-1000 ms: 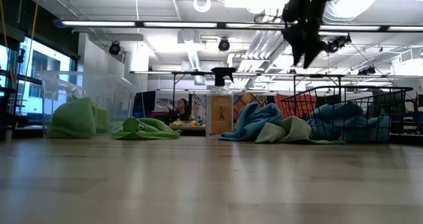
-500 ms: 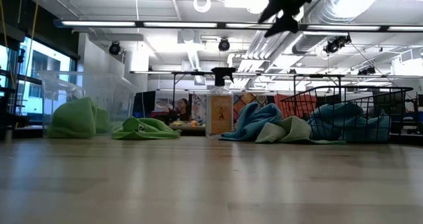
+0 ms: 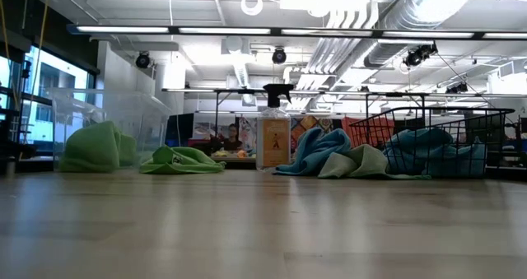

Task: Sort microfiber towel by color & place in baskets
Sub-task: Put the blue microfiber cloth into the basket

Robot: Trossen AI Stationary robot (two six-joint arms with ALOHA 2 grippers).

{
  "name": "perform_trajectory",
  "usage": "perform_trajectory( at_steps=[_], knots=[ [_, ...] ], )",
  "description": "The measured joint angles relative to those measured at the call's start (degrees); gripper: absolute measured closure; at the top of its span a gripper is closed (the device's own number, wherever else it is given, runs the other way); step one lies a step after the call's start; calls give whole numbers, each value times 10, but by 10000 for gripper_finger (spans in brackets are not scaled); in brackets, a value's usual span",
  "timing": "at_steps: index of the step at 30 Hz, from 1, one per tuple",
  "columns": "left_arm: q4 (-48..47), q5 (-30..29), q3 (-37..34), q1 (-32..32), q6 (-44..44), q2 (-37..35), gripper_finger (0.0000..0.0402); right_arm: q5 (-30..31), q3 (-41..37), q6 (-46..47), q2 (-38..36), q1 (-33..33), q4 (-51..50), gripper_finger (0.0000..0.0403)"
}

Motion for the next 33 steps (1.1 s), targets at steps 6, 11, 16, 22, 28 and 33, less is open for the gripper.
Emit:
perform_trajectory(
  at_steps=[6, 11, 16, 22, 28, 33],
  knots=[
    [0, 0, 0, 0, -4, 0, 234, 0, 0, -47, 20, 37, 28, 126],
    [0, 0, 0, 0, -4, 0, 234, 0, 0, -60, 29, 51, 35, 126],
    [0, 0, 0, 0, -4, 0, 234, -6, 0, -22, 29, 54, 33, 126],
    [0, 0, 0, 0, -4, 0, 234, -100, 0, 122, 29, 67, -6, 126],
    [0, 0, 0, 0, -4, 0, 234, -115, 0, 219, 29, 167, -187, 126],
    [0, 0, 0, 0, -3, 0, 234, -91, 0, 341, 29, 285, -363, 126]
  ],
)
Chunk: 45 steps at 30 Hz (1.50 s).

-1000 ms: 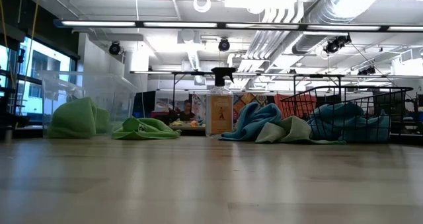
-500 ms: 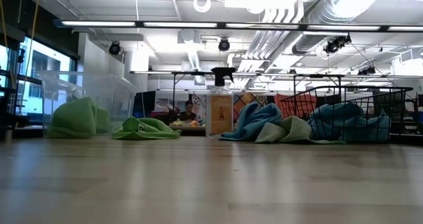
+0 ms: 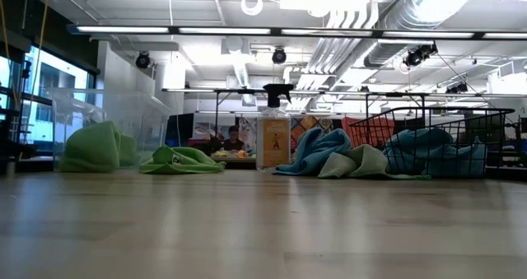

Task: Sort microfiber towel by color & place in baskets
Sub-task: Put the blue microfiber cloth into the basket

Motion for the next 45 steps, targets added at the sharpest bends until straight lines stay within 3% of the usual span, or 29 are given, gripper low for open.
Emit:
perform_trajectory(
  at_steps=[9, 14, 20, 30, 37, 45],
  knots=[
    [0, 0, 0, 0, 0, 0, 234, 87, 0, 312, 11, 191, -138, 126],
    [0, 0, 0, 0, 0, 0, 234, 85, 0, 445, 57, 269, -200, 126],
    [0, 0, 0, 0, 0, 0, 234, 21, 0, 517, 130, 326, -216, 126],
    [0, 17, 0, 0, 0, 0, 234, 17, -1, 588, 214, 381, -220, 126],
    [0, 17, 0, 0, 0, 0, 234, -13, -113, 608, 206, 402, -98, 126],
    [0, 17, 0, 0, 0, 0, 234, 0, -175, 618, 202, 403, -59, 126]
  ],
)
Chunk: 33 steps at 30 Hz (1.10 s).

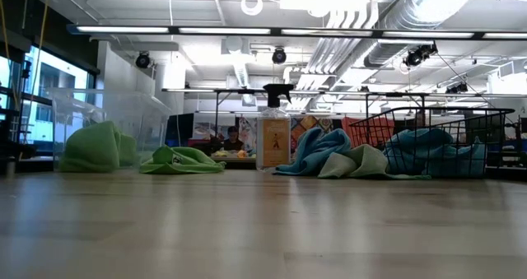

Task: Sort microfiber towel by color & place in baskets
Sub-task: Put the blue microfiber cloth into the basket

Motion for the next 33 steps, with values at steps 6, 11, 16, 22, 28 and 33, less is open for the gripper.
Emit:
perform_trajectory(
  at_steps=[6, 11, 16, 22, 28, 33],
  knots=[
    [1, 0, 0, 0, 0, 0, 234, 8, -46, 10, 0, 0, 84, 126],
    [6, 0, 0, 0, 0, 0, 234, 18, -56, 10, 0, 0, 92, 146],
    [6, 0, 0, 0, 0, 0, 234, 18, -56, -15, 0, 0, 92, 242],
    [6, 0, 0, 0, 0, 0, 234, 18, -51, -54, 0, 0, 93, 388],
    [7, 0, 0, 0, 0, 0, 234, 13, 0, -105, -17, 3, 61, 397],
    [7, -1, 0, 0, 16, 0, 234, 36, 40, -134, -68, 8, 26, 399]
  ],
)
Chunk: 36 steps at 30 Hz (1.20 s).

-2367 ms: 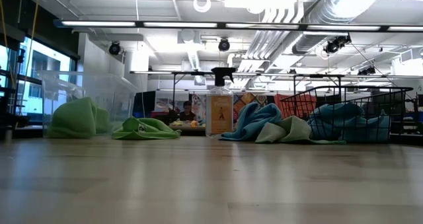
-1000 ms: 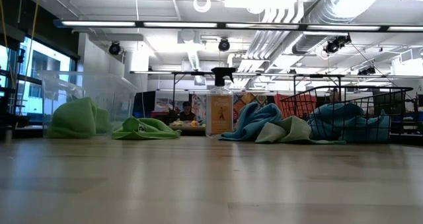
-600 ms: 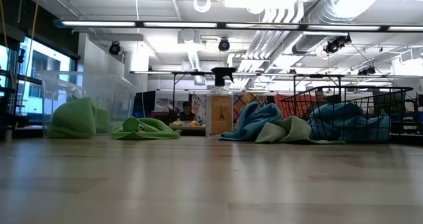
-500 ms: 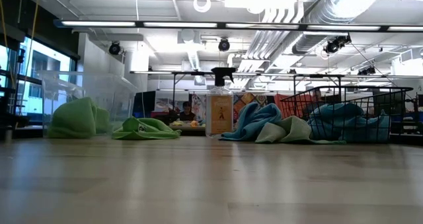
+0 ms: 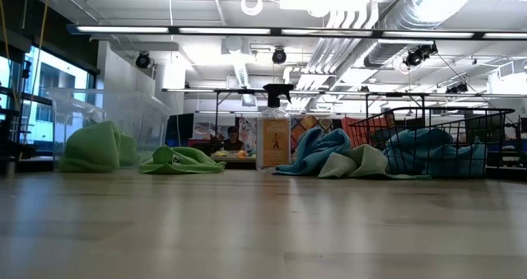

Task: Sort microfiber towel by color & place in baskets
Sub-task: Put the blue microfiber cloth into the basket

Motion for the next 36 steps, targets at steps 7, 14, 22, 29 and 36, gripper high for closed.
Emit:
perform_trajectory(
  at_steps=[7, 14, 22, 29, 36],
  knots=[
    [0, 0, 0, 0, 6, 0, 234, 107, 48, -45, -102, 0, -6, 401],
    [0, 0, 0, 0, 9, 0, 234, 246, 99, -92, -166, -4, -7, 402],
    [2, 0, 0, 0, 10, 0, 234, 376, 164, -241, -176, -38, 2, 402],
    [2, 0, 0, 0, 11, 5, 234, 386, 171, -366, -174, -92, 47, 403],
    [21, 0, 0, 0, 16, 32, 233, 386, 171, -490, -174, -156, 139, 403]
  ],
)
